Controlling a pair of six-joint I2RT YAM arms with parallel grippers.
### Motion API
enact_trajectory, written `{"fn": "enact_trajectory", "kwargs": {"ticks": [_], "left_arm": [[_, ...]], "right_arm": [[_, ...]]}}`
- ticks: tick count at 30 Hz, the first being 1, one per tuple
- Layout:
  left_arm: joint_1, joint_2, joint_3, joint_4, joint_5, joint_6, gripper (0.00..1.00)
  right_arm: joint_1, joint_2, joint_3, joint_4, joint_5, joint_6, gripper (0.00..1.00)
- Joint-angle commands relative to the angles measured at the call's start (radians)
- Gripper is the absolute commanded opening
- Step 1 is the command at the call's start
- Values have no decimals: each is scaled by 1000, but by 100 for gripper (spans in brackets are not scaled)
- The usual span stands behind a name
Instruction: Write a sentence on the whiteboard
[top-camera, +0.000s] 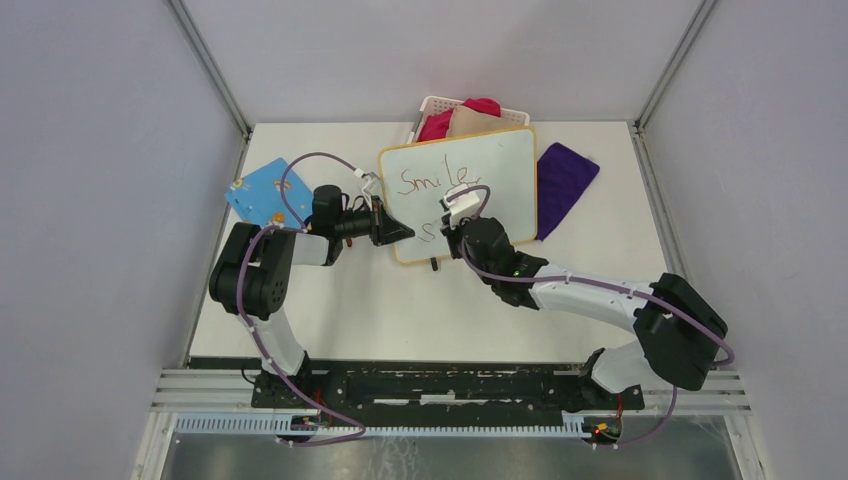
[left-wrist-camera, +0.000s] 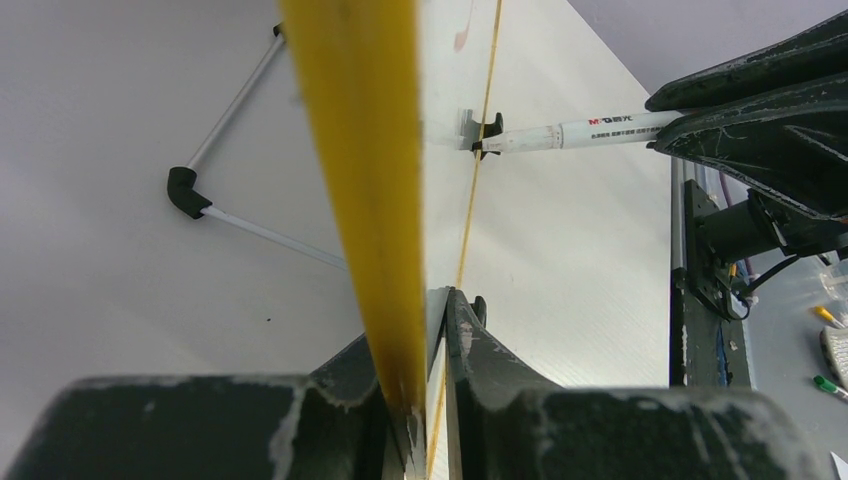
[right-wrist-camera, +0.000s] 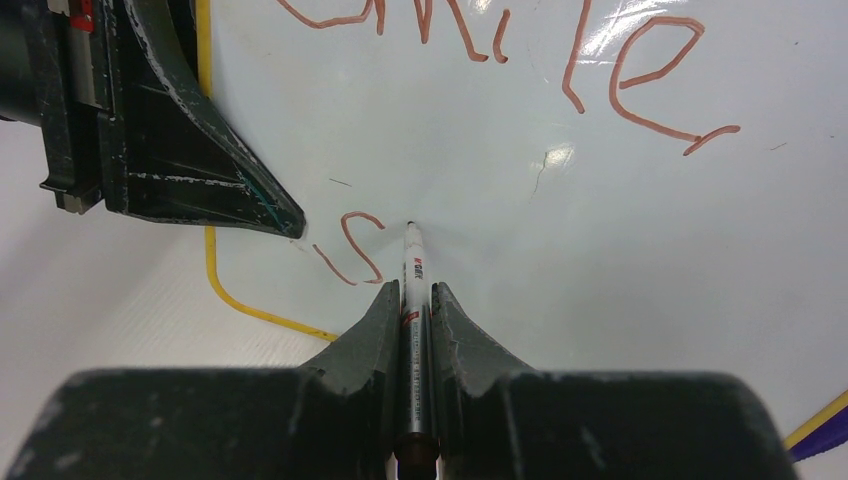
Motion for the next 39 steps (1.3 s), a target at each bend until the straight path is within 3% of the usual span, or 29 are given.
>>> {"fn": "enact_trajectory", "kwargs": {"ticks": [1, 23, 28, 39], "left_arm": [[-34, 42, -19, -162, -123, 89, 2], [-34, 40, -22, -162, -124, 87, 2], [-36, 38, -22, -163, -125, 89, 2], [-36, 42, -20, -165, -126, 89, 2]], "right_arm": [[-9, 12, 26, 26, 2, 20, 0], [-11, -60, -119, 15, -9, 51, 0], [-13, -92, -127, 12, 19, 46, 0], [3, -90, -59, 56, -73, 35, 0]]}}
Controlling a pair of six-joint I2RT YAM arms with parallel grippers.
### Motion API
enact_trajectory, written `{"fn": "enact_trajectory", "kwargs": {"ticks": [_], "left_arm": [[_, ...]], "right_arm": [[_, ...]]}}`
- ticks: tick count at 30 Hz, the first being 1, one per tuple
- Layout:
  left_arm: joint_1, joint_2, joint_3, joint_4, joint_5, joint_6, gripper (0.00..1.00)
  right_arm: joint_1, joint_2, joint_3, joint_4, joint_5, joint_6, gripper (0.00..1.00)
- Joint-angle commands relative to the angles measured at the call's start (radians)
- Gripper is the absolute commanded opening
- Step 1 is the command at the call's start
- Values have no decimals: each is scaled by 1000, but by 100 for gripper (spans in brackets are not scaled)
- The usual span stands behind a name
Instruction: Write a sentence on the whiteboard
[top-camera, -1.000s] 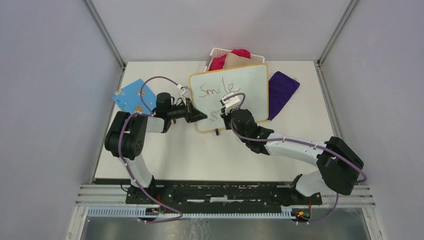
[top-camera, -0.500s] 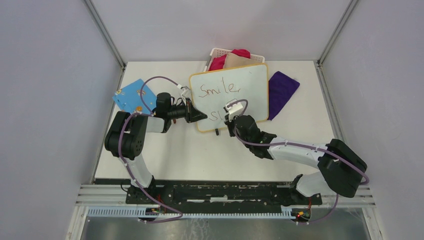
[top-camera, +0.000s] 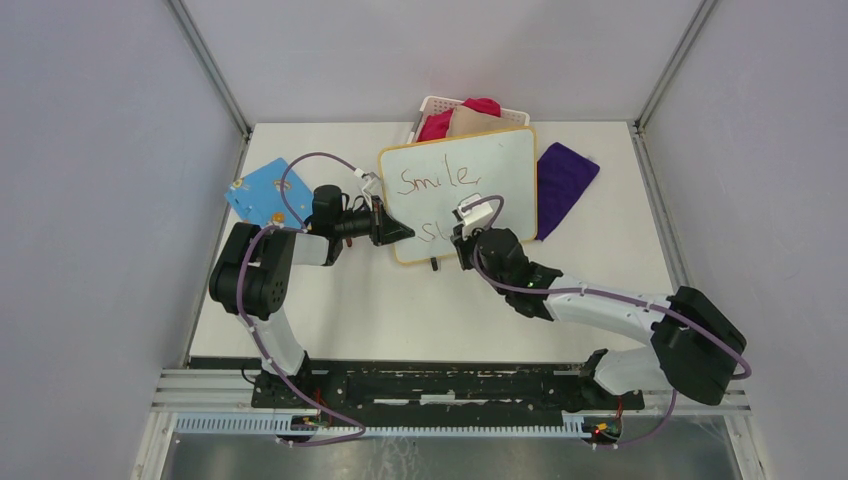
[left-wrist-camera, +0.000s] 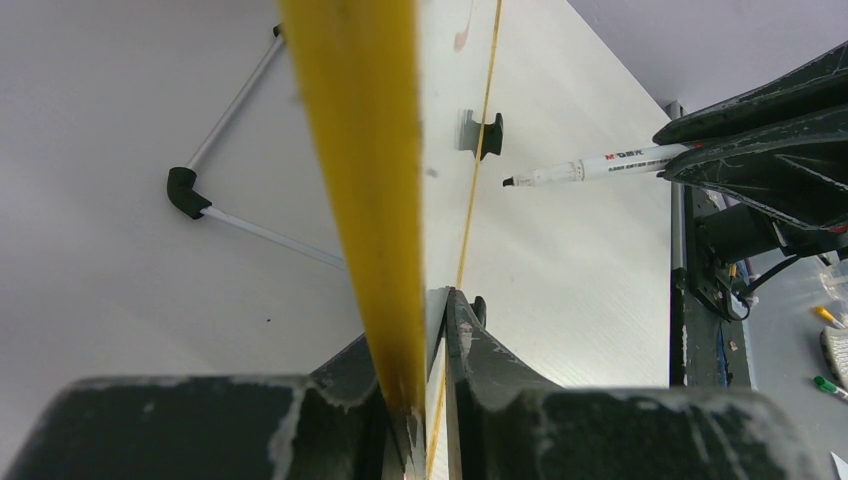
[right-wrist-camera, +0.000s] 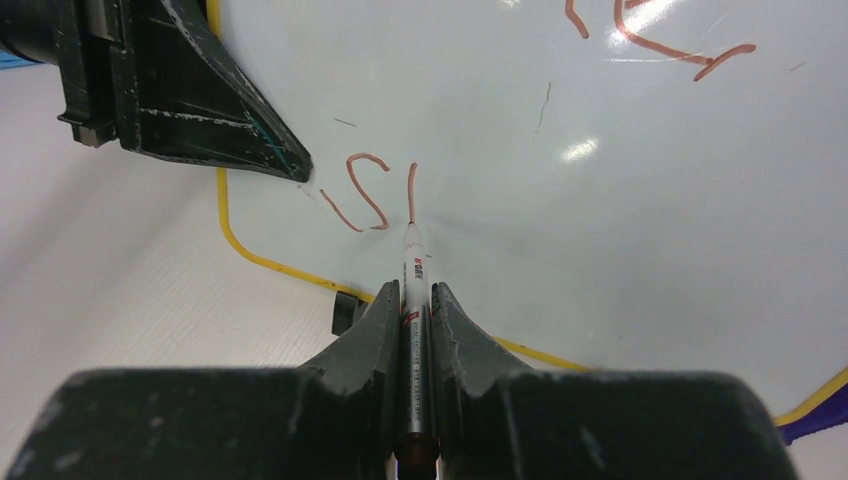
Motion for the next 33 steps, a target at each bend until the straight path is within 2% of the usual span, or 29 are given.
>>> {"fn": "enact_trajectory", "kwargs": {"ticks": [1, 17, 33], "left_arm": [[-35, 41, -21, -164, -124, 89, 2], [-35, 42, -18, -166, -124, 91, 2], [-35, 41, -20, -166, -124, 90, 2]], "right_arm": [[9, 19, 75, 44, -24, -7, 0], [6, 100, 122, 29, 10, 1, 0], [-29, 65, 64, 14, 74, 14, 0]]}}
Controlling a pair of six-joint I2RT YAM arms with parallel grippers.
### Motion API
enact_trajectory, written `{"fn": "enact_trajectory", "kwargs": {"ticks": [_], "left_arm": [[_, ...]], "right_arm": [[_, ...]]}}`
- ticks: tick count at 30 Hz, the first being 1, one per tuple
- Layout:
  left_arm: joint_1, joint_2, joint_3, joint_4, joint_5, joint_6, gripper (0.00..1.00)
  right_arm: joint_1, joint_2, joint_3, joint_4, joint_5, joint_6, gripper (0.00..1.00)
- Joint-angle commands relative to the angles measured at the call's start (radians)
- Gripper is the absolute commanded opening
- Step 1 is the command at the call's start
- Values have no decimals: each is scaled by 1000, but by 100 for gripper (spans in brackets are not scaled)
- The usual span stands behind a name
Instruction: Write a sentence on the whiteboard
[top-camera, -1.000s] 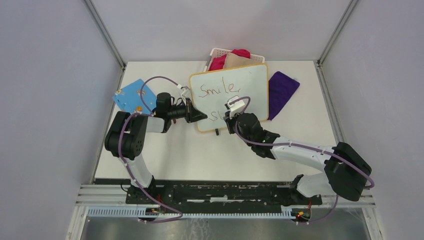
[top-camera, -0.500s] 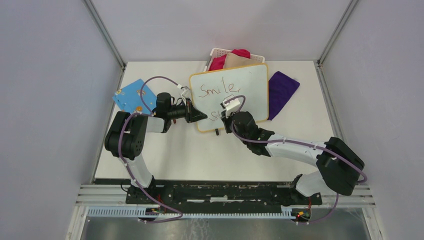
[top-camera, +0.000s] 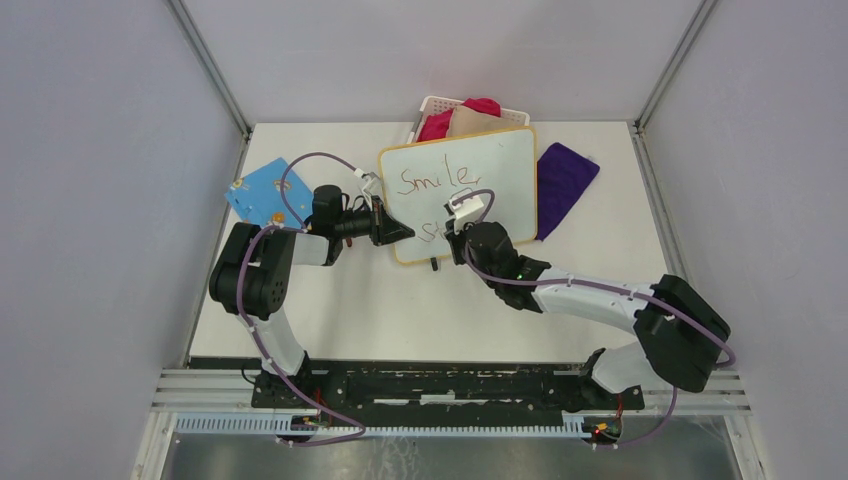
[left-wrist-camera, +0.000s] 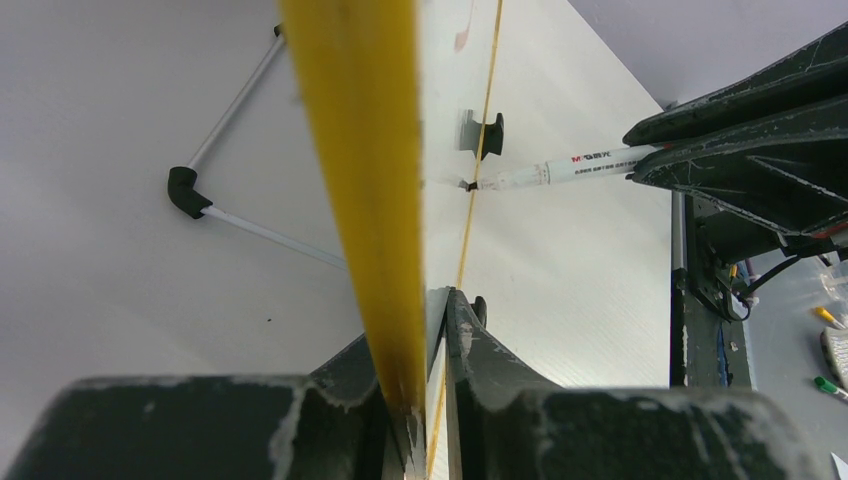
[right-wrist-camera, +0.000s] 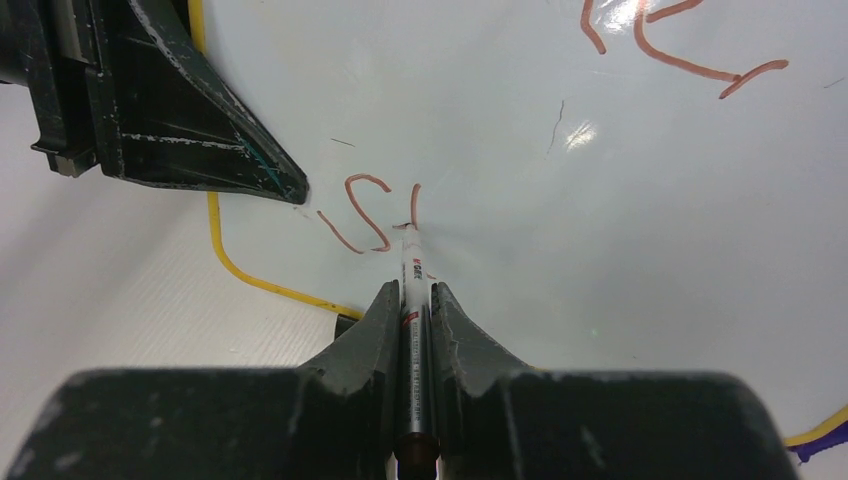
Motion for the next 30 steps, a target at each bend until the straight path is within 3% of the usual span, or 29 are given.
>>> {"fn": "enact_trajectory", "kwargs": {"ticks": [1, 15, 30], "left_arm": [[-35, 42, -21, -165, -123, 90, 2], [-35, 42, -19, -165, -123, 91, 2], [-35, 41, -20, -166, -123, 91, 2]], "right_arm": [[-24, -34, -16, 21, 65, 7, 0], [-33, -131, -69, 63, 16, -1, 0], [-50, -71, -20, 30, 59, 14, 0]]}}
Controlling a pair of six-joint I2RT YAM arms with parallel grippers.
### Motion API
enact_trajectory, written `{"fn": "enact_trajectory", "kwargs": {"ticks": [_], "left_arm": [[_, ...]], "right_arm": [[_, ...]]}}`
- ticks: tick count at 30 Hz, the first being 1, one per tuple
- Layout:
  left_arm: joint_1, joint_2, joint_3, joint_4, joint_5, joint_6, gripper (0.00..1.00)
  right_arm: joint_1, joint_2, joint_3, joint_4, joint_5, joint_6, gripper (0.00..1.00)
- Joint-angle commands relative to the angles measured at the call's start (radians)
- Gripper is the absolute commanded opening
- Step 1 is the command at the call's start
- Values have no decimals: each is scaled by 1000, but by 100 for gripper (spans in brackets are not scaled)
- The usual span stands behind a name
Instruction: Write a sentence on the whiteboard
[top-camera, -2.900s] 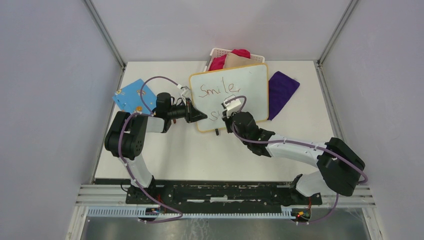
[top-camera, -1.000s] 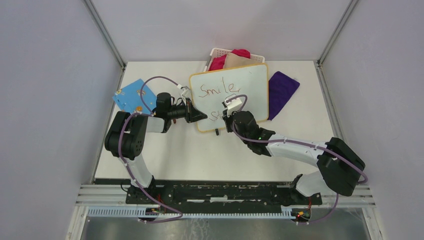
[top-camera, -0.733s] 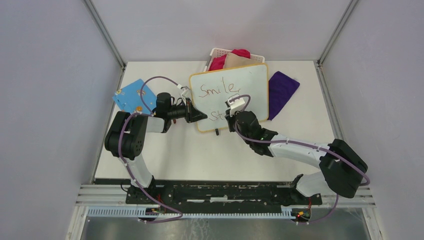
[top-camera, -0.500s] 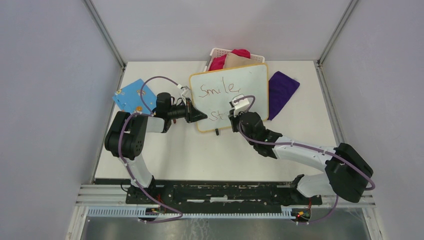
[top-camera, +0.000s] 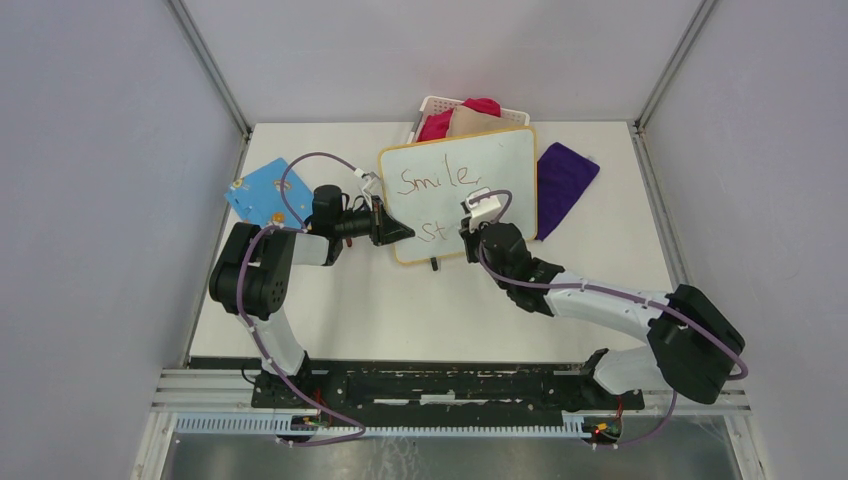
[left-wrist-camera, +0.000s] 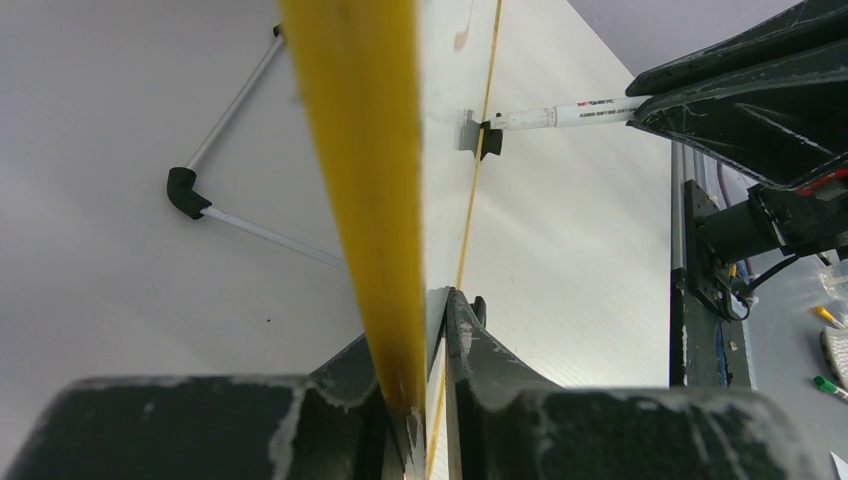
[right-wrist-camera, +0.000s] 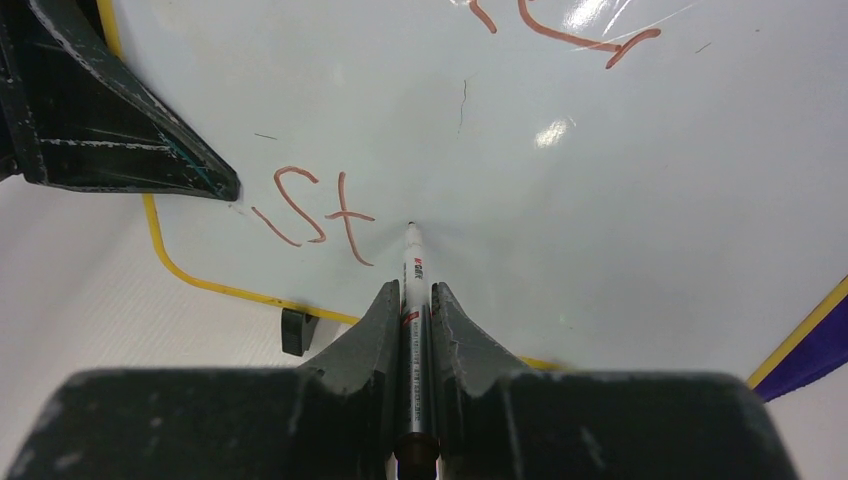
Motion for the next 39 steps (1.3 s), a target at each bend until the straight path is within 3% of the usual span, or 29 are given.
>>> {"fn": "enact_trajectory", "kwargs": {"ticks": [1, 16, 39], "left_arm": [[-35, 42, -21, -165, -124, 92, 2], [-35, 42, -20, -166, -123, 91, 2], [-35, 42, -22, -165, -123, 88, 2]], "right_arm": [[-4, 20, 50, 21, 28, 9, 0], [-3, 59, 87, 25, -19, 2, 0], [4, 6, -31, 19, 5, 11, 0]]}}
